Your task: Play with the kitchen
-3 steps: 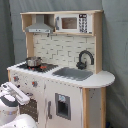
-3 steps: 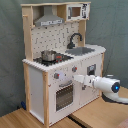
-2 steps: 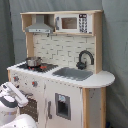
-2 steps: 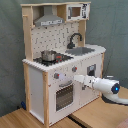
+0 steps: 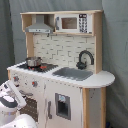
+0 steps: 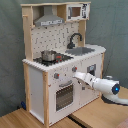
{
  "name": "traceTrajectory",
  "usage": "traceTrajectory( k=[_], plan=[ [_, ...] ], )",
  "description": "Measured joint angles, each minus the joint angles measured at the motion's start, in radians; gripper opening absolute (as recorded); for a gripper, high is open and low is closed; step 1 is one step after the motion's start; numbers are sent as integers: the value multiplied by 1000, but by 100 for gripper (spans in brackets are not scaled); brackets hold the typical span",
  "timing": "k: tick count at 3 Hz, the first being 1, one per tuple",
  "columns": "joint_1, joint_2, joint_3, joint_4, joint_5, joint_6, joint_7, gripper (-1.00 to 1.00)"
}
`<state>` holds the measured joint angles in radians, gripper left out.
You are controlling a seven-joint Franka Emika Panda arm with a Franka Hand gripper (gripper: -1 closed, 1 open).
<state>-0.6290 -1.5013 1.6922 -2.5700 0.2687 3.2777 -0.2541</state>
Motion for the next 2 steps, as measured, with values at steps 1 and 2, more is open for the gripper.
traceTrajectory(
  k=[1,2],
  plan=[
    [0,-2,0,3,0,9,125,100],
    [0,-8,2,12,0,12,243,100]
  ],
)
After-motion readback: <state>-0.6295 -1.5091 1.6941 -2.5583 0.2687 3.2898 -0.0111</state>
